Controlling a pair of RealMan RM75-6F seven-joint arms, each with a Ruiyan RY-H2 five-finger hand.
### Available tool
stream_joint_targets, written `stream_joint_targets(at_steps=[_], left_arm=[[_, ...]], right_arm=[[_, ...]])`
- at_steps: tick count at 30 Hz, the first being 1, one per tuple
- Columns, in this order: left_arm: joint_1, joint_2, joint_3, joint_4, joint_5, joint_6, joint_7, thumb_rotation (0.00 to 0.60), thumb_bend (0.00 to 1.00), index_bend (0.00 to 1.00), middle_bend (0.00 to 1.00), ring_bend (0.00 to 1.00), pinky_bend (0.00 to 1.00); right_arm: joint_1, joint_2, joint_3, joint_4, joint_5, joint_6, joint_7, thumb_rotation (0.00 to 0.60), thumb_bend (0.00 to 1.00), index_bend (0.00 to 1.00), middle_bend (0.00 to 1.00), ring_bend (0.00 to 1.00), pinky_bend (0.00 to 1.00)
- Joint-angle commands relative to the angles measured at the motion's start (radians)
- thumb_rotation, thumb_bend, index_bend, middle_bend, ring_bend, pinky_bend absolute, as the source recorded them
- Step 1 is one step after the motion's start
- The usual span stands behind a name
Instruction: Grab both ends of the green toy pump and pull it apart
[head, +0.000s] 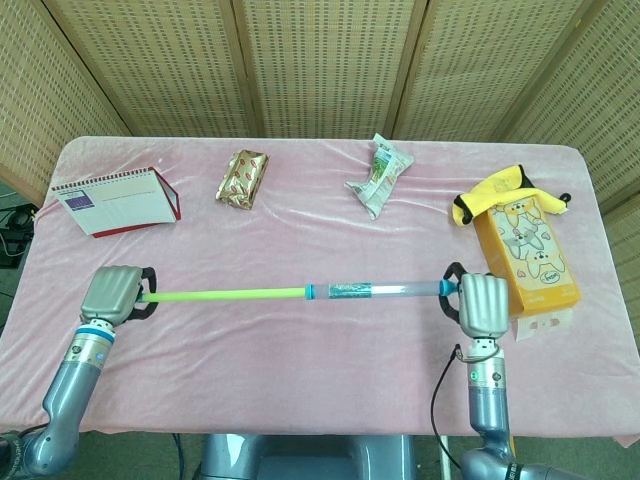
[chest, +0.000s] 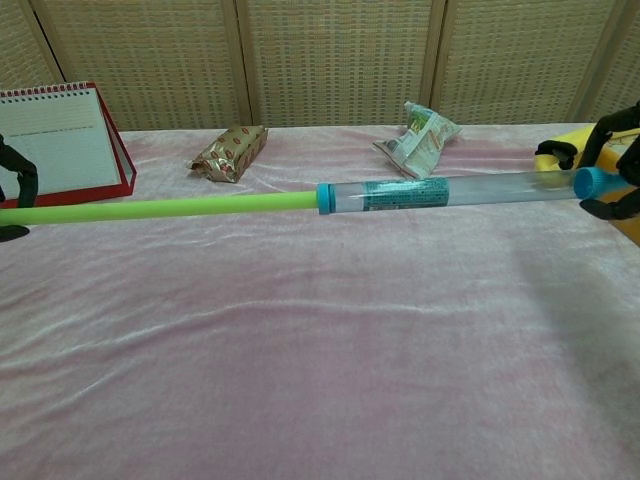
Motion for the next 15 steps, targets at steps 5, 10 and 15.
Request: stream_joint_targets(at_steps=[5, 10, 15], left_arm=[[0.006, 0.006, 0.005, 0.012, 0.006, -0.009, -0.006, 0.600, 0.66, 0.84, 0.94, 0.85, 0.81], [0.006, 0.004, 0.013, 0.015, 0.026, -0.022, -0.009, 0.600, 0.48, 0.51, 0.62, 0.62, 0.63], [0.005, 0.005, 0.017, 0.012, 0.023, -0.035, -0.006, 0.600, 0.24, 0.04, 0.08, 0.12, 0.24]], right_arm=[[-0.002, 0.015, 0.004, 0.008, 0.013, -0.004, 0.013, 0.600, 0.47, 0.75, 1.00, 1.00, 0.69], [-0.005, 0.033, -0.019, -0.010, 0.018, -0.030, 0.020, 0.600, 0.39, 0.50, 0.86, 0.84, 0.57], [-0.004, 0.061, -0.032, -0.027, 0.068, -0.077, -0.004, 0.600, 0.30, 0.21, 0.40, 0.43, 0.26]])
